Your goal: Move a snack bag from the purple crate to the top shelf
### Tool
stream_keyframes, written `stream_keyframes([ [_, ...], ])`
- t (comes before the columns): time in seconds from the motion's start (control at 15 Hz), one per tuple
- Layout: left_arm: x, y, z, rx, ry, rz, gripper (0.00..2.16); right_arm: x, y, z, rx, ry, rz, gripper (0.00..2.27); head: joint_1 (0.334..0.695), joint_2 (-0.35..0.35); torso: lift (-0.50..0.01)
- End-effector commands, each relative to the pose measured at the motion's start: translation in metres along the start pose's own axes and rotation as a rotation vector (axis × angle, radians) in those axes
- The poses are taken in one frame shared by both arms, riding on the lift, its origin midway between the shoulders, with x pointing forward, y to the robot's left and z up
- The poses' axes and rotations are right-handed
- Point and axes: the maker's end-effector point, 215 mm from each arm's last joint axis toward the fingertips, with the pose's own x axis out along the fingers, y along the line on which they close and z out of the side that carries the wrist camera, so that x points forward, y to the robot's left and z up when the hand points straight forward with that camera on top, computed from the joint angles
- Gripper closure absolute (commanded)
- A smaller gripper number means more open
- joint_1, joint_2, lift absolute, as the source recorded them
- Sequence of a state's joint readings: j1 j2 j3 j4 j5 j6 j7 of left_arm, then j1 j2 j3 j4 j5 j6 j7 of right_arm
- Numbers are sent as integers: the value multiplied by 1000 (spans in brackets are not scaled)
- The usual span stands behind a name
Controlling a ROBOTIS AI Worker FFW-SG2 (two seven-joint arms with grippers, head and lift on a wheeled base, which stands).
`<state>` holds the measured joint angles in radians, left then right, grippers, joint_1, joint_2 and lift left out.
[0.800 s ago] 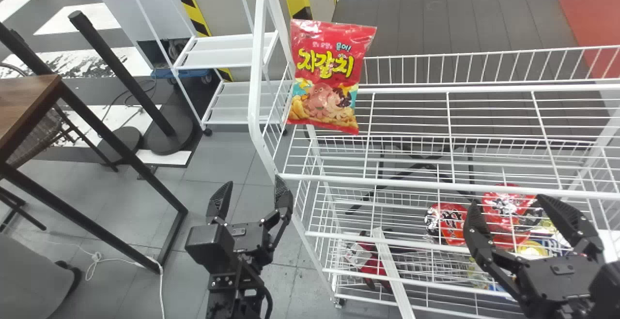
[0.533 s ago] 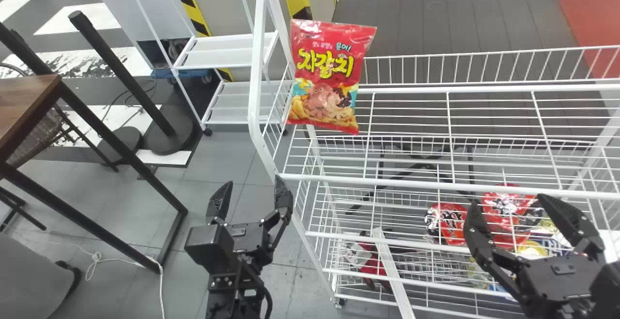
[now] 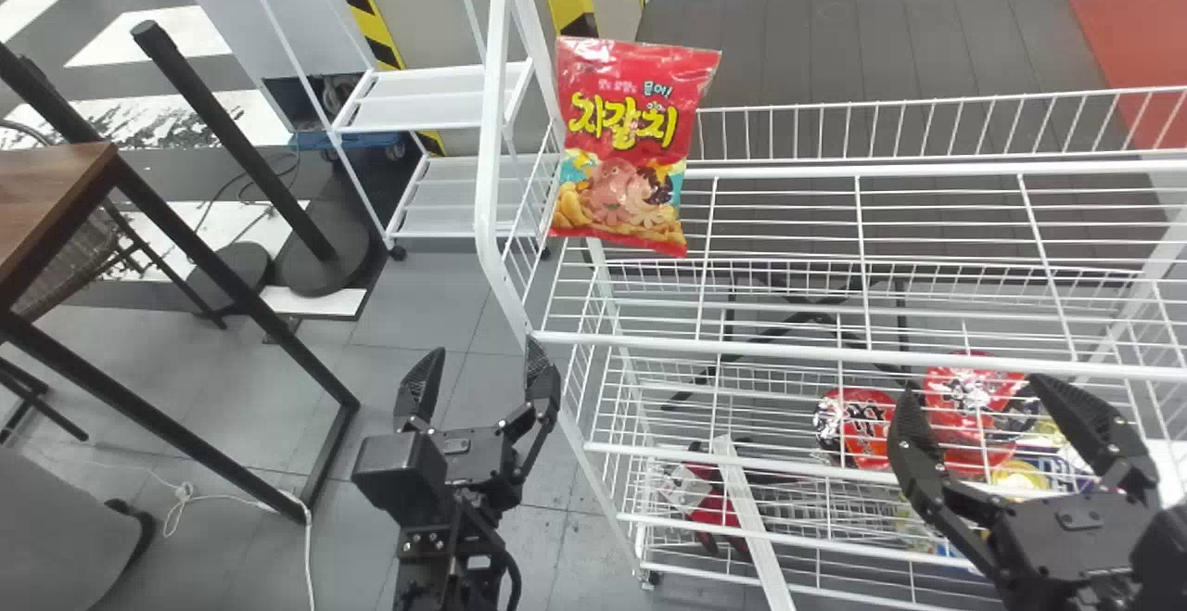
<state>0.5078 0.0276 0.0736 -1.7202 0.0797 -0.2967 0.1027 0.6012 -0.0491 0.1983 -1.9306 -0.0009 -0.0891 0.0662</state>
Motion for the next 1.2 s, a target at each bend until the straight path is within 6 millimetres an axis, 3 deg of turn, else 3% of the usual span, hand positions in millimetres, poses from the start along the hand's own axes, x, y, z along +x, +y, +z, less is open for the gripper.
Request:
stream_keyframes([
  [0.0,0,0,0,0,-1,0,144,-1,0,-3,11,12,-2,93,695,272,-17],
  [1.13,-2,-1,0,-2,-2,-2,144,-4,-3,3,9,-13,-9,90,695,268,-85],
])
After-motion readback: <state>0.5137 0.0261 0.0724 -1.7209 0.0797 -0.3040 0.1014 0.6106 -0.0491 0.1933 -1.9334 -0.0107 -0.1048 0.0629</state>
